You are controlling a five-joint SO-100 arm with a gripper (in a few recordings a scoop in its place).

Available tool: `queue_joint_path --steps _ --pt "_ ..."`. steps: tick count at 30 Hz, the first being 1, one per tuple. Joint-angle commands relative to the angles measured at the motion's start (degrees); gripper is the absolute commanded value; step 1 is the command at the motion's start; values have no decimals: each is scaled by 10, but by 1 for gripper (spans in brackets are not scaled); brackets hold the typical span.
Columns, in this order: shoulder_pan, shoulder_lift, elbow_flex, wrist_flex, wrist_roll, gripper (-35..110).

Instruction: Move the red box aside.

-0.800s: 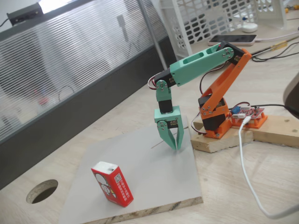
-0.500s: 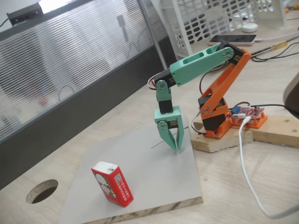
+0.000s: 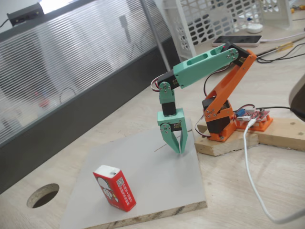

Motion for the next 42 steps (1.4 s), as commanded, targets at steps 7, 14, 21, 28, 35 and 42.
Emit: queue_joint_path --steps 7,14,21,28,35,42 --pt "-7 40 -7 -4 9 4" --pt "-7 40 -6 -4 9 4" --pt "-7 42 -7 -4 9 4" --pt "-7 42 -6 -4 9 4" --pt "-7 42 -6 -4 9 4" --pt "-7 41 -6 -4 9 4"
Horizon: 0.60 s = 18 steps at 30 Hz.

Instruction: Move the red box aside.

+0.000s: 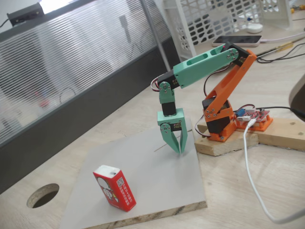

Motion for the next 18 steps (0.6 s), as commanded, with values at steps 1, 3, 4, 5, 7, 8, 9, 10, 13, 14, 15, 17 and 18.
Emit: queue_joint_path --steps 1,3,4,5,7,8,9,10,13,14,15,17,18 --pt "-7 41 -6 -4 9 4" --pt "-6 40 -7 -4 10 4" --pt "-6 40 -8 -5 10 4" --pt "-6 40 -9 -5 10 4" --pt "1 40 -9 -6 10 4" --pt "7 40 -9 -6 10 4" --pt "15 40 -9 -10 10 4" --pt "23 40 -10 -18 10 4" --pt "40 39 -20 -83 10 4" --pt "43 39 -27 -112 10 4" --pt "45 38 -35 -140 10 4" --pt "46 36 -47 -186 11 4" --pt "46 31 -51 -202 11 4"
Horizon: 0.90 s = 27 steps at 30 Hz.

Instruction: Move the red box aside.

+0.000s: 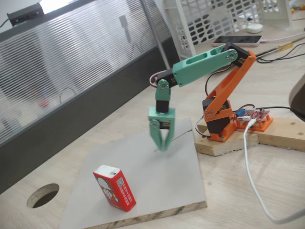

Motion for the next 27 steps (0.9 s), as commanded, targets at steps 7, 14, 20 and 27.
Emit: queue_joint_path --steps 7,14,20,27 --pt "6 -162 -127 -71 12 3" --pt "4 -359 -371 -65 12 3" --pt "-45 -493 -470 -64 13 3" --pt "-113 -510 -472 -64 53 3"
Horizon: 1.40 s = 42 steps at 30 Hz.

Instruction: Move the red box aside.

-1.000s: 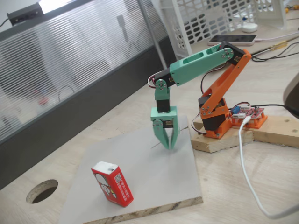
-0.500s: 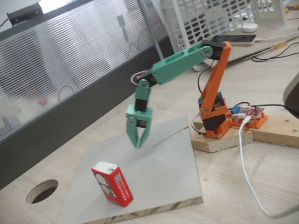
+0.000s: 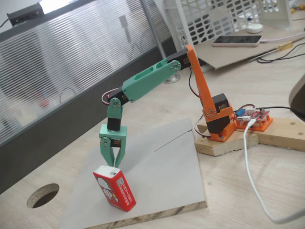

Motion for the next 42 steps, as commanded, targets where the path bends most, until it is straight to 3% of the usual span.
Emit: queue_joint_path --steps 1,13,23,27,42 --pt "-40 3 -21 2 41 3" --pt "-229 4 -22 -5 131 4" --pt "-510 4 -22 -7 169 4" --pt "-486 12 -21 -2 171 4" --pt "-169 33 -21 0 166 4"
